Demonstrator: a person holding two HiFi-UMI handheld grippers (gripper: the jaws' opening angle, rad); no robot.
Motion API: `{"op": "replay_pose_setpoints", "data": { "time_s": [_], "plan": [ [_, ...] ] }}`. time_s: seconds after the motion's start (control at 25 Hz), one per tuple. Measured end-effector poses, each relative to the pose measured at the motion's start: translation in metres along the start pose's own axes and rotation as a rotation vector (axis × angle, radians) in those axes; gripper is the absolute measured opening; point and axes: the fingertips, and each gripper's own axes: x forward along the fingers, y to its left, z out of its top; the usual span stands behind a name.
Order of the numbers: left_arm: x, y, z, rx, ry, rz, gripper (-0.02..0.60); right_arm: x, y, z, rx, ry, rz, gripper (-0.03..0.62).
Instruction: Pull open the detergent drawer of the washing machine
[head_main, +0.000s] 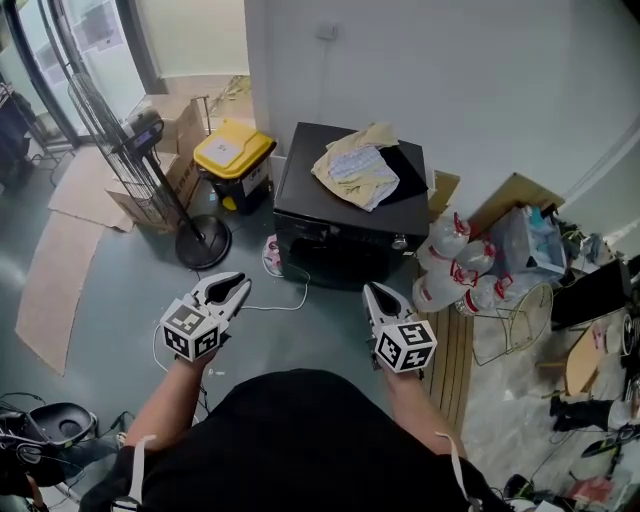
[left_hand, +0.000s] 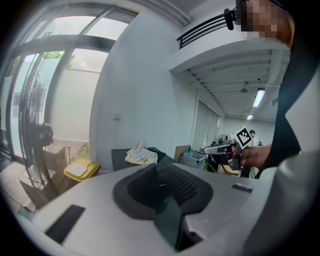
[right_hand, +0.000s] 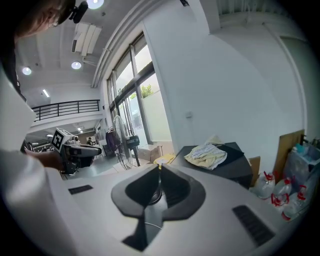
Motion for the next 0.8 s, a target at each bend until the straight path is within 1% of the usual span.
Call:
{"op": "replay_pose_setpoints", "data": {
  "time_s": [0.28, 0.44, 0.6, 0.8],
  "plan": [
    [0.023, -0.007, 0.006, 0.005, -0.002, -0.006, 0.071, 0.003, -0.017, -0.002, -0.004, 0.016, 0.011, 0.017],
    [0.025, -0.013, 0.005, 0.006, 0.009, -0.006, 0.071, 0.003, -0.022, -0.002, -0.005, 0.020, 0.013, 0.017],
    [0.025, -0.013, 0.007, 0.011, 0.013, -0.004, 0.071, 0.005, -0.022, 0.002, -0.003, 0.017, 0.017, 0.017],
    [0.022, -0.016, 0.010, 0.008, 0.000, -0.010, 0.071, 0.005, -0.011, -0.005, -0.016, 0.044, 0.032, 0.017]
  ]
}}
